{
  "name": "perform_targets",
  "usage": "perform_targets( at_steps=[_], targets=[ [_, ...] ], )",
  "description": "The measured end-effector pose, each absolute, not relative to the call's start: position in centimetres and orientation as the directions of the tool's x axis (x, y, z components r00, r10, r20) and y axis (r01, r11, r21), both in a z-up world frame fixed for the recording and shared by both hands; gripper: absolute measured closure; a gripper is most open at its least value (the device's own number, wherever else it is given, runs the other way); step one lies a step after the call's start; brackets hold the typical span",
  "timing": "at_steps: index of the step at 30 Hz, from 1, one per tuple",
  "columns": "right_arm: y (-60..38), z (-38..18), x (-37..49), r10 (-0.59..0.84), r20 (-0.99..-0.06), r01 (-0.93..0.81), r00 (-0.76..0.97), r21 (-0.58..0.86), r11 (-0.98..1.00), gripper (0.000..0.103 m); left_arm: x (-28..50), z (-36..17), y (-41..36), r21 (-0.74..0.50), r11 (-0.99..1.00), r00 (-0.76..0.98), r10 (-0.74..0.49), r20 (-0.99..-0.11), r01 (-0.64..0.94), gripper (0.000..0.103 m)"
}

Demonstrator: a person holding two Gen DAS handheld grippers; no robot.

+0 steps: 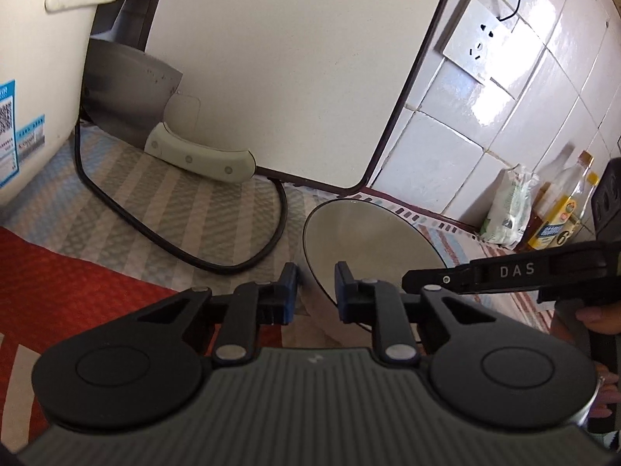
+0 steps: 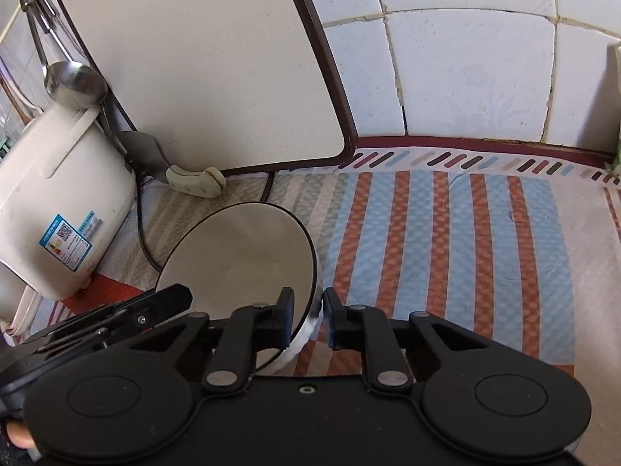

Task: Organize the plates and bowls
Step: 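Grasp the white bowl beside the rice cooker with both grippers, then carry the white bowl with both grippers over the bowl stack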

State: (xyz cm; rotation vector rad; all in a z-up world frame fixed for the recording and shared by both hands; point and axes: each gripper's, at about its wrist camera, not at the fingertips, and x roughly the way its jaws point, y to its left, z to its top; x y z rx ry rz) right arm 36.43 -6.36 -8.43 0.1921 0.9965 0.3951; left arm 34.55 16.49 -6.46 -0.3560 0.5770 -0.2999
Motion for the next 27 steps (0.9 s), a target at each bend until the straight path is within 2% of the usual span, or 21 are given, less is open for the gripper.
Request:
perform_targets(
  at_steps=[3, 9, 27],
  targets=[
    [-6.9, -8.3, 36.2, 0.439, -0.772, -0.214, 0.46, 0.384, 0.898, 0.087, 33.6, -5.5, 16.2, -0.369, 0.913, 0.829, -0.336, -0.447, 0.171, 0.089],
    [-8.9, -6.5, 34.4, 0.473, -0.743, -0.19, 0.473, 0.439, 0.878, 0.087, 32.1, -3.5, 15.6, -0.364, 0.911, 0.823, -0.355, -0.444, 0.196, 0.09],
    [-20.0, 1.0, 24.4, 0.445, -0.661, -0.106, 0.605, 0.487, 0.867, 0.084, 25.5, 1.2, 6.4, -0.375, 0.847, 0.755, -0.516, -0.405, 0.377, 0.092]
  ],
)
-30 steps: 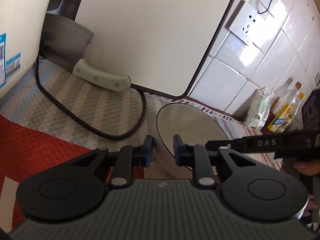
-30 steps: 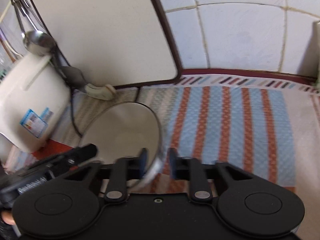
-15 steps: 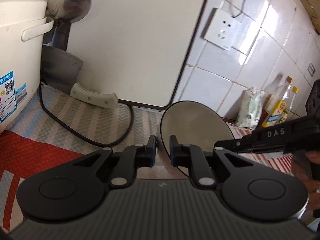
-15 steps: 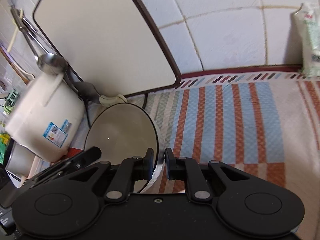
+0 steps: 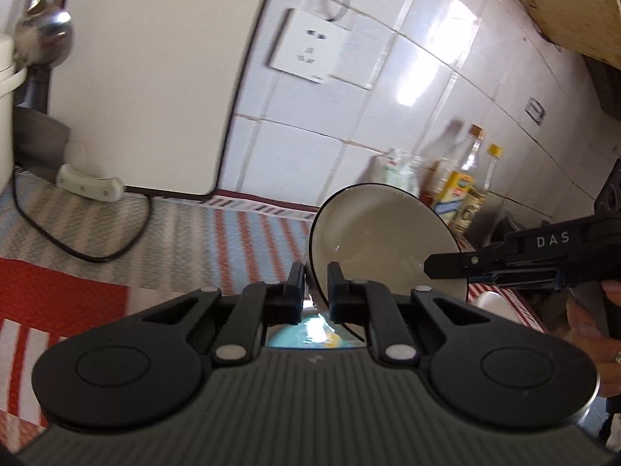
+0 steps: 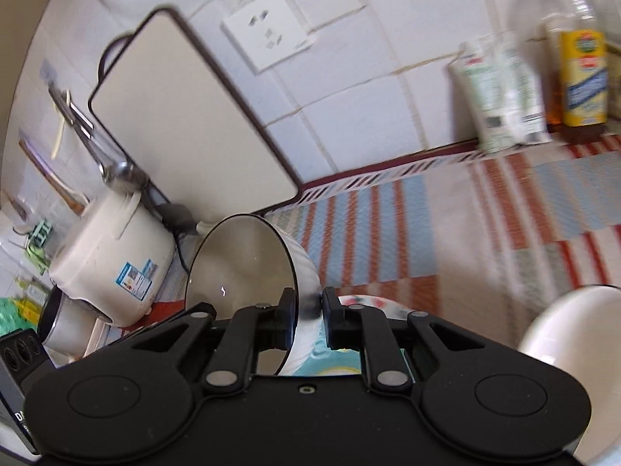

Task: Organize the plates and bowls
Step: 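Carry the white bowl with both grippers over the bowl stack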

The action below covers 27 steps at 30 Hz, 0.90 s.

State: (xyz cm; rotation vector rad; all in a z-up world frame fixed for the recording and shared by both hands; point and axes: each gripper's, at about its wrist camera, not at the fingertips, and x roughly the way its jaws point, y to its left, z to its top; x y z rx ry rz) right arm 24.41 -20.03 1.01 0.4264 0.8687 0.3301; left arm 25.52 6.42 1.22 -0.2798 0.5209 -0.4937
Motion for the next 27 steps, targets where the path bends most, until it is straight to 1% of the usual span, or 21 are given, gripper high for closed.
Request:
perform_targets(
  at_steps=[7, 13, 17, 23, 27],
  targets=[
    [-26.4, 3.5, 19.4, 0.357, -0.633, -0.039, 0.687, 0.459, 0.888, 0.083, 23.7, 2.6, -0.4, -0.369, 0.799, 0.7, -0.596, -0.393, 0.474, 0.092],
    [-32.1, 2.9, 16.9, 0.28, -0.636, 0.051, 0.719, 0.451, 0.891, 0.083, 23.4, 2.1, -6.5, -0.359, 0.768, 0.64, -0.64, -0.424, 0.53, 0.092],
    [-35.2, 1.2, 16.2, 0.258, -0.645, 0.097, 0.719, 0.461, 0.882, 0.083, 23.7, 1.0, -9.5, -0.34, 0.771, 0.62, -0.636, -0.459, 0.539, 0.092],
    [-37.2, -1.9, 15.6, 0.239, -0.65, 0.094, 0.721, 0.433, 0.896, 0.083, 24.2, -0.8, -12.2, -0.281, 0.781, 0.593, -0.612, -0.524, 0.558, 0.092],
    [-37.2, -2.8, 15.4, 0.225, -0.639, 0.071, 0.735, 0.403, 0.913, 0.084, 24.0, -1.0, -13.2, -0.225, 0.787, 0.6, -0.591, -0.539, 0.574, 0.092]
  ],
)
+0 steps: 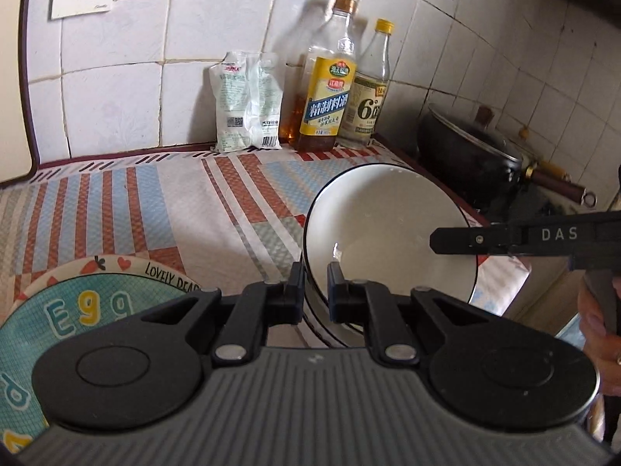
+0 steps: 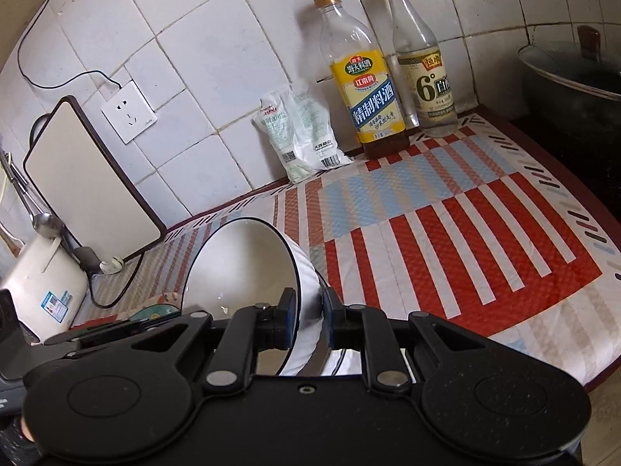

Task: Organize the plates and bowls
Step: 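Carry the white bowl with both grippers over the bowl stack, then lower the bowl onto the stack and open both grippers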

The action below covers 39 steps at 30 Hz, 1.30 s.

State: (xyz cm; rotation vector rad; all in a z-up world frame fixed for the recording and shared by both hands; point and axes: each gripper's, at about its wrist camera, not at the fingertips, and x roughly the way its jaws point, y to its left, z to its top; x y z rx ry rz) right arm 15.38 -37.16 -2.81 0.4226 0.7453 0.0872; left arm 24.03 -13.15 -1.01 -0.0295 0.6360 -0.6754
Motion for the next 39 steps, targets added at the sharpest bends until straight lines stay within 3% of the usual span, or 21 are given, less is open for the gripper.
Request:
perform_targets(
  at_steps=[5, 9, 14, 18, 21, 23, 28, 35, 39],
  targets=[
    [-35.8, -3.1, 14.8, 0.163, -0.628, 0.014, 0.761, 0.267, 0.964, 0.083, 23.3, -1.0, -13.8, -0.151, 0.791, 0.622, -0.569, -0.537, 0.593, 0.092],
    [-33.4, -2.9, 13.4, 0.073, -0.553, -0.042, 0.83, 0.069, 0.997, 0.081, 22.9, -1.3, -14.4, -0.102, 0.798, 0.646, -0.548, -0.531, 0.594, 0.09],
    [-30.9, -3.9, 12.7, -0.01, -0.49, -0.07, 0.872, -0.146, 0.987, 0.071, 22.5, -1.7, -14.7, -0.071, 0.81, 0.678, -0.531, -0.509, 0.582, 0.085],
    [-32.3, -4.0, 11.8, 0.048, -0.449, -0.083, 0.892, -0.058, 0.995, 0.069, 21.4, -1.9, -14.2, -0.062, 0.807, 0.708, -0.55, -0.443, 0.587, 0.06],
    [-34.0, -3.8, 10.3, 0.124, -0.402, -0.109, 0.907, 0.061, 0.992, 0.061, 20.5, -1.8, -13.4, -0.086, 0.791, 0.711, -0.586, -0.39, 0.605, 0.053],
    [-34.6, -4.1, 9.0, 0.143, -0.37, -0.116, 0.918, 0.094, 0.989, 0.048, 19.8, -1.6, -12.5, -0.111, 0.789, 0.718, -0.6, -0.354, 0.604, 0.048],
    [-36.0, -5.7, 6.1, 0.181, -0.333, -0.137, 0.926, 0.153, 0.979, 0.04, 17.3, -1.6, -11.3, -0.136, 0.762, 0.708, -0.642, -0.294, 0.633, 0.041],
    [-36.6, -7.8, 3.6, 0.195, -0.388, -0.145, 0.901, 0.155, 0.977, 0.04, 15.0, -2.6, -11.2, -0.173, 0.727, 0.667, -0.681, -0.301, 0.664, 0.037],
    [-36.5, -8.5, 2.2, 0.204, -0.395, -0.161, 0.896, 0.138, 0.977, 0.037, 13.9, -3.4, -11.4, -0.16, 0.712, 0.652, -0.694, -0.306, 0.683, 0.028]
  ],
)
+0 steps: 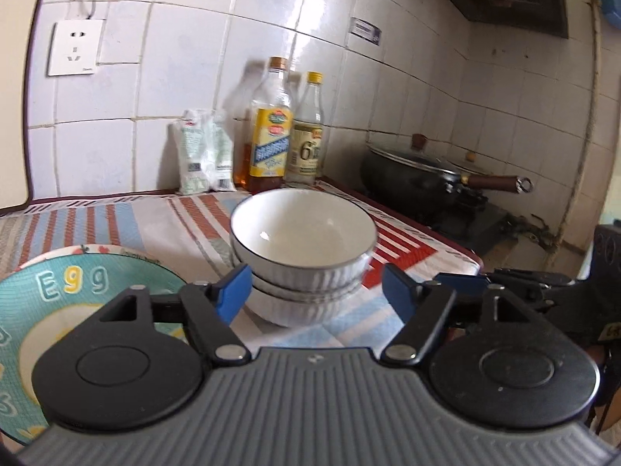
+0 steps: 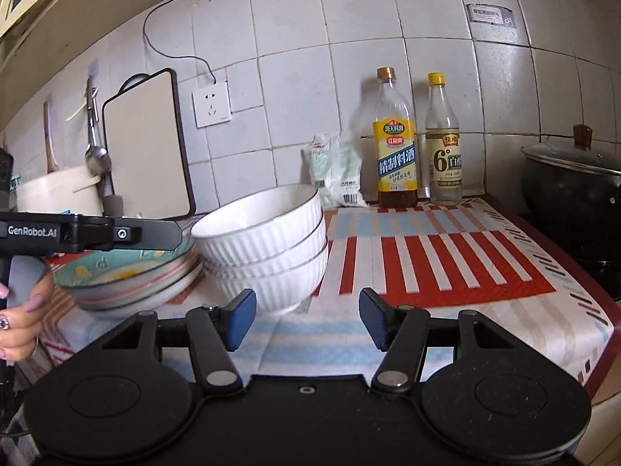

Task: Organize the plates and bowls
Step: 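Lower the bowl onto the stack and open both grippers, then grasp the stack of three white bowls with both grippers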

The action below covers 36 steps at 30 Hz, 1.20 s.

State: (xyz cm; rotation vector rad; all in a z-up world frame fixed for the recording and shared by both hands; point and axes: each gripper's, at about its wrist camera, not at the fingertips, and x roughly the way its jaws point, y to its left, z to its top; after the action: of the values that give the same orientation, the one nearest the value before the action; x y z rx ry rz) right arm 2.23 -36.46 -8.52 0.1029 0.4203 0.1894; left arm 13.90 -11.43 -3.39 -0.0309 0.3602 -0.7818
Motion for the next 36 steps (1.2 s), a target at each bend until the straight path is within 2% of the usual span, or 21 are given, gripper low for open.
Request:
perform_targets(
  at_steps=[5, 16, 19, 21, 23, 24, 29, 36],
  targets=[
    [-36.1, -9.3, 1.5, 0.21, -0.416, -0.185, 0.885, 0.102, 0.978, 0.035, 13.0, -4.3, -12.0, -0.155, 0.709, 0.65, -0.697, -0.304, 0.688, 0.023],
    [-35.8, -9.9, 1.0, 0.241, -0.427, -0.221, 0.871, 0.097, 0.97, 0.031, 12.1, -6.5, -13.8, -0.106, 0.718, 0.668, -0.684, -0.294, 0.688, 0.023],
    [-35.5, -10.2, 1.4, 0.265, -0.438, -0.251, 0.859, 0.091, 0.964, 0.03, 12.2, -6.7, -14.3, -0.126, 0.737, 0.682, -0.666, -0.304, 0.664, 0.018],
    [-35.2, -10.7, 2.0, 0.276, -0.449, -0.266, 0.85, 0.087, 0.96, 0.027, 12.0, -6.8, -14.7, -0.113, 0.745, 0.692, -0.657, -0.299, 0.658, 0.016],
    [-34.9, -11.3, 2.5, 0.275, -0.466, -0.28, 0.841, 0.06, 0.958, 0.017, 11.9, -6.9, -15.1, -0.104, 0.75, 0.699, -0.65, -0.299, 0.654, 0.014],
    [-34.7, -11.5, 2.7, 0.27, -0.467, -0.285, 0.842, 0.039, 0.958, 0.015, 11.8, -7.0, -15.3, -0.097, 0.759, 0.709, -0.64, -0.295, 0.644, 0.013],
    [-34.0, -11.9, 3.6, 0.262, -0.442, -0.313, 0.858, -0.044, 0.949, 0.011, 11.2, -7.0, -16.4, -0.014, 0.815, 0.79, -0.565, -0.238, 0.579, 0.008],
    [-34.9, -12.9, 6.8, 0.336, -0.397, -0.348, 0.854, 0.043, 0.937, 0.01, 12.8, -6.2, -17.5, -0.006, 0.841, 0.81, -0.522, -0.269, 0.54, 0.007]
  ],
)
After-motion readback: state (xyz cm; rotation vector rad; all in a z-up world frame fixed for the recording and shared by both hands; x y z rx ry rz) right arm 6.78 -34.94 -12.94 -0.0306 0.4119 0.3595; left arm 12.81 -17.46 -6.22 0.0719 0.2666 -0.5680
